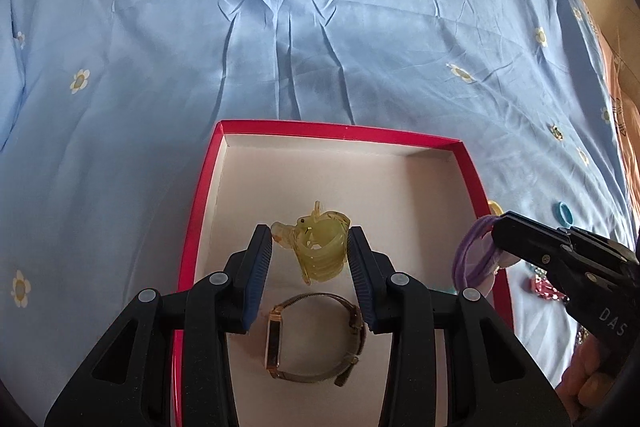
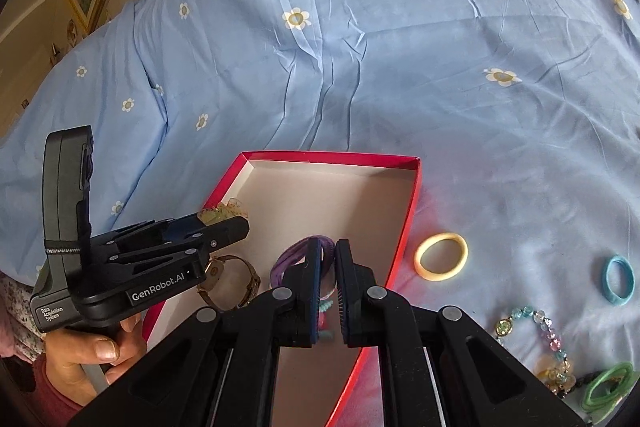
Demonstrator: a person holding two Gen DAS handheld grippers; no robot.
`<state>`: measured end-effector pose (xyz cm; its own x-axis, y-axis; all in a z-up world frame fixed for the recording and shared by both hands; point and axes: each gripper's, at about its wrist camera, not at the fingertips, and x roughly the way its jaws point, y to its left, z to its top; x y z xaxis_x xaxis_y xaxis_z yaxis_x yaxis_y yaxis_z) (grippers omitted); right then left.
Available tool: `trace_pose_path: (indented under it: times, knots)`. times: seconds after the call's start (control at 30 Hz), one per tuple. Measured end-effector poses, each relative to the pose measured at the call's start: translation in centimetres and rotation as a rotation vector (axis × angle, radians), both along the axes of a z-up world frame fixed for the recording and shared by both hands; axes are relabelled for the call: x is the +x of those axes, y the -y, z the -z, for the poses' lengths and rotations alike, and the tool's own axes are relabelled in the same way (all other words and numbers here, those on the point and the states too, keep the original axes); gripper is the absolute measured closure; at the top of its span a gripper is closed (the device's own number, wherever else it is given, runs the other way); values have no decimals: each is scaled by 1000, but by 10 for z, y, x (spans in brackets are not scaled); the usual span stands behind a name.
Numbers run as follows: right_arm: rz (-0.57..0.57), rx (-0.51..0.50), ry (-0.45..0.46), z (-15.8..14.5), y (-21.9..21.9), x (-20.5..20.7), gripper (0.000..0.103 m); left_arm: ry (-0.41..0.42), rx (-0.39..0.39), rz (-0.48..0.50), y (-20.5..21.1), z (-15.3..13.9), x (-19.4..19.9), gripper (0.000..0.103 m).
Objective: Organize jewelry
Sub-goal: 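Carry the hair claw and purple hair tie into the red box and open both tools, then move both open tools back toward the remaining jewelry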
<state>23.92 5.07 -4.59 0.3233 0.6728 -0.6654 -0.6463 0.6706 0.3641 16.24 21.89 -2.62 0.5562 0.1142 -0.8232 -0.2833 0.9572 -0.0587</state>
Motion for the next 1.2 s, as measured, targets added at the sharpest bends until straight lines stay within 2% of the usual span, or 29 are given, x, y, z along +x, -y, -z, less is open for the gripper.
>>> trace_pose_path:
  times: [0.27,0.5,0.83,0.93,1.03,1.2]
  knots:
    - [-10,-35,-28,17,-21,16,96,-58,2,0,-9,17,13,66]
    - [-17,-70,-54,33,-30,22,95,-74,21,9,-8,20,19,65]
    - [-28,-70,-51,36,-30,21,91,-91,37,7,-5,24,21,64]
    - [-24,-59,-55,34,-30,21,87,-94,42,3,-5,24,21,61]
    - [-20,-46,-55,31,-26,20,77,-89,44,-4,-6,23,20,56]
    - [-12,-22,-49,23,-17,16,76,-78,41,-16,-7,18,18,52]
